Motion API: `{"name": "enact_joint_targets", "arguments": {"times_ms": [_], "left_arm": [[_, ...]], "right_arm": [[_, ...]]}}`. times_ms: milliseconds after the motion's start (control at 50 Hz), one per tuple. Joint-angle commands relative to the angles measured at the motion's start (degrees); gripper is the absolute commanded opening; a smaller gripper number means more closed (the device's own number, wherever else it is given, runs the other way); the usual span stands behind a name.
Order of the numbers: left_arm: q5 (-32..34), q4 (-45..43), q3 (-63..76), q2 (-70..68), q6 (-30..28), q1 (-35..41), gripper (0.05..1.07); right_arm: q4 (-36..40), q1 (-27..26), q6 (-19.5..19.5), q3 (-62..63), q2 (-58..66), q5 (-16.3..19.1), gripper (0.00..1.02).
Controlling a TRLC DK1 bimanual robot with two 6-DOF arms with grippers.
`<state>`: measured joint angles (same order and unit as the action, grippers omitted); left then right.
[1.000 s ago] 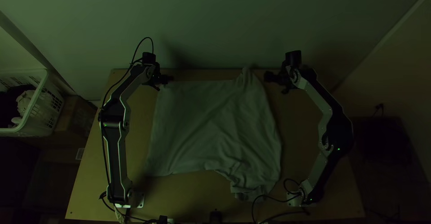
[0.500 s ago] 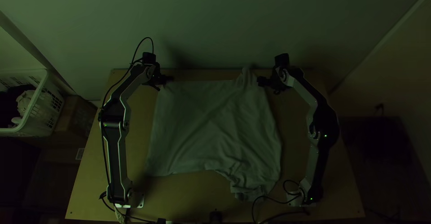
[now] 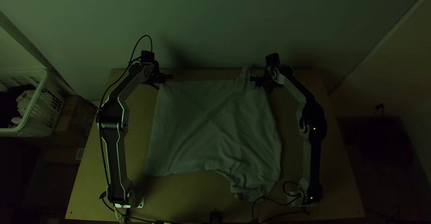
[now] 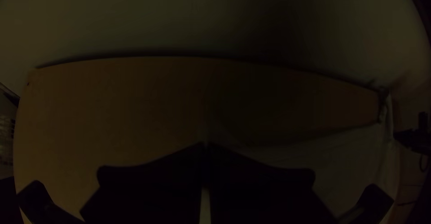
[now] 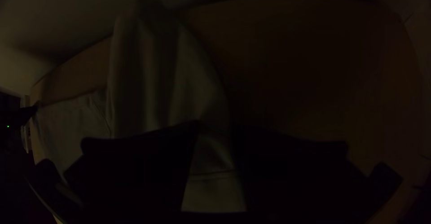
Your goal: Fold the t-shirt
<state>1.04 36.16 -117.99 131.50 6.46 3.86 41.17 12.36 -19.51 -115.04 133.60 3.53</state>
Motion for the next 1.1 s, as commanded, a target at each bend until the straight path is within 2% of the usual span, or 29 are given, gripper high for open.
{"name": "enact_joint_targets", "arguments": {"times_ms": [0, 480, 620, 1080], "left_arm": [[0.4, 0.4, 1.4, -2.8, 0.4, -0.6, 0.08], [0.4, 1.0, 4.0, -7.4, 0.2, -2.1, 0.08], [0.4, 0.5, 6.9, -8.8, 0.2, -2.7, 0.08], [1.3, -2.4, 19.5, -19.8, 0.7, -2.3, 0.08]], "right_arm": [[0.7, 0.1, -0.8, -2.0, 1.5, 0.2, 0.02], [3.2, -3.8, -0.2, 0.0, -3.9, -0.2, 0.02], [3.2, -5.0, 0.4, 2.6, -6.2, -1.4, 0.02], [3.1, -3.4, 2.3, 12.2, -16.6, -1.5, 0.02]]}}
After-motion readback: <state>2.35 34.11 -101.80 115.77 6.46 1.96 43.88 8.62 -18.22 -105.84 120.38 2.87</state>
